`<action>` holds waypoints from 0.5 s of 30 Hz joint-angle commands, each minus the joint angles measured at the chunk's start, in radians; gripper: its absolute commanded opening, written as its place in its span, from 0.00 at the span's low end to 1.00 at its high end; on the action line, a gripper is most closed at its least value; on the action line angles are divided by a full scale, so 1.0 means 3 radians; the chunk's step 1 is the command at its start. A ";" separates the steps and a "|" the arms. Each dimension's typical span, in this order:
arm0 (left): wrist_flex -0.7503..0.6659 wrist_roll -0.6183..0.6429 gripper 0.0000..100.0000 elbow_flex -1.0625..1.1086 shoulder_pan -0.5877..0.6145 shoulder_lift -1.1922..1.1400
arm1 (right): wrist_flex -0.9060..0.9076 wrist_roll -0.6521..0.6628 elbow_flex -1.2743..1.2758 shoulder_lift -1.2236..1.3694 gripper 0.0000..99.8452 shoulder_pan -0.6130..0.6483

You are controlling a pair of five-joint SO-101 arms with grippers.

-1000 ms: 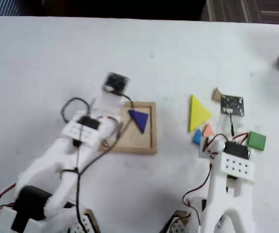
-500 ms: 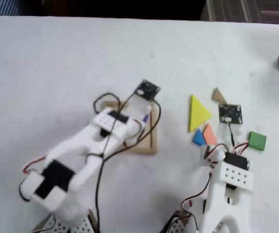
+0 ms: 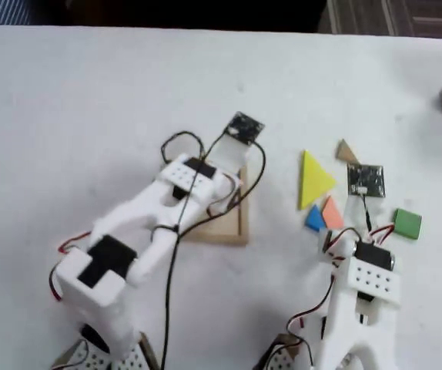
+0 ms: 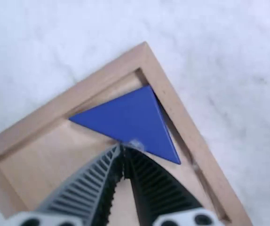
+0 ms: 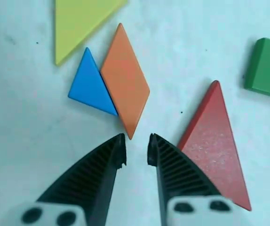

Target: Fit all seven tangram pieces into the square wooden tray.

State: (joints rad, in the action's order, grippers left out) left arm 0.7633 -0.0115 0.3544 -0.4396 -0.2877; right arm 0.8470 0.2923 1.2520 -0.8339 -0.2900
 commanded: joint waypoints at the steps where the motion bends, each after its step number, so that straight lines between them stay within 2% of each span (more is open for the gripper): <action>1: -0.0066 -0.0041 0.02 -0.0332 -0.0141 -0.0064 | -0.0079 0.0061 -0.0020 -0.0064 0.08 -0.0018; 15: -0.0061 -0.0041 0.02 -0.0527 -0.0136 -0.0187 | -0.0079 0.0061 -0.0015 -0.0064 0.08 -0.0023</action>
State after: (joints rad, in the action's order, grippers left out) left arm 0.7633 -0.0100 0.2654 -0.4595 -0.3583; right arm 0.8470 0.2923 1.2520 -0.8339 -0.2900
